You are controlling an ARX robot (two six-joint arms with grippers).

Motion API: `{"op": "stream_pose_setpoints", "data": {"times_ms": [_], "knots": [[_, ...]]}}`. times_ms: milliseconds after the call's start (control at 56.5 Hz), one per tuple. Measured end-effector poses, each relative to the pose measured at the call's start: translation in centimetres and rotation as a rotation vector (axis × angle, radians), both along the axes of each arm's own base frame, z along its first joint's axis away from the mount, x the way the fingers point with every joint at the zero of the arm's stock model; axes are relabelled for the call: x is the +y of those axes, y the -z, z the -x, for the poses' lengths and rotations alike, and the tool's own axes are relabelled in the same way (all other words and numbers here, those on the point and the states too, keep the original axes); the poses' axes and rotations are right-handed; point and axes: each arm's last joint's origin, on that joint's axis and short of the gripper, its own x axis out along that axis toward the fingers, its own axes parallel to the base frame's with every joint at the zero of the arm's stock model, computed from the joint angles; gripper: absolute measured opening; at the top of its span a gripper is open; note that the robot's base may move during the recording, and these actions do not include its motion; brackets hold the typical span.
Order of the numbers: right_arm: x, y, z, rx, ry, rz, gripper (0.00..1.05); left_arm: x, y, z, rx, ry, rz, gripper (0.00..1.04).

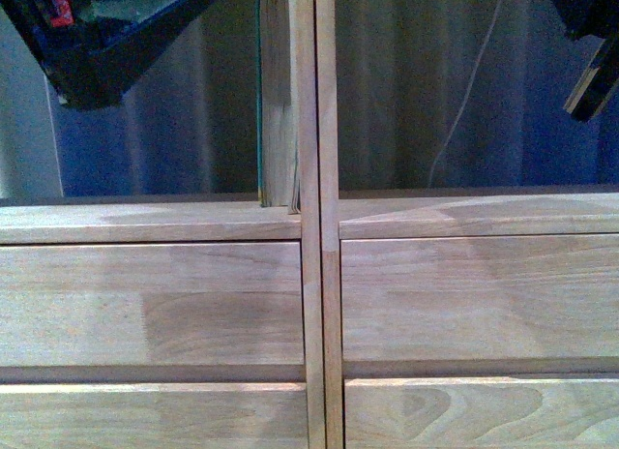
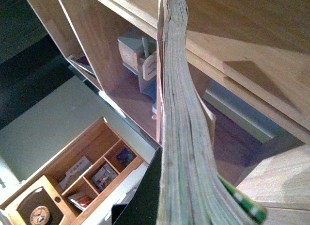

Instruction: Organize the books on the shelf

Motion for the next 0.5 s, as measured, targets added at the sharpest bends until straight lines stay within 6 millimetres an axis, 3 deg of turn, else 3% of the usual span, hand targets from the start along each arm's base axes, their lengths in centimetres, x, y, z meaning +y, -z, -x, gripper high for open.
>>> {"op": "stream_pose_setpoints", "data": {"times_ms": [496], "knots": [[1.5, 0.6, 0.4, 0.013, -0.079, 0.03, 0.07, -1.8, -1.3, -4.7, 0.026, -0.026, -0.029, 0.97]]}}
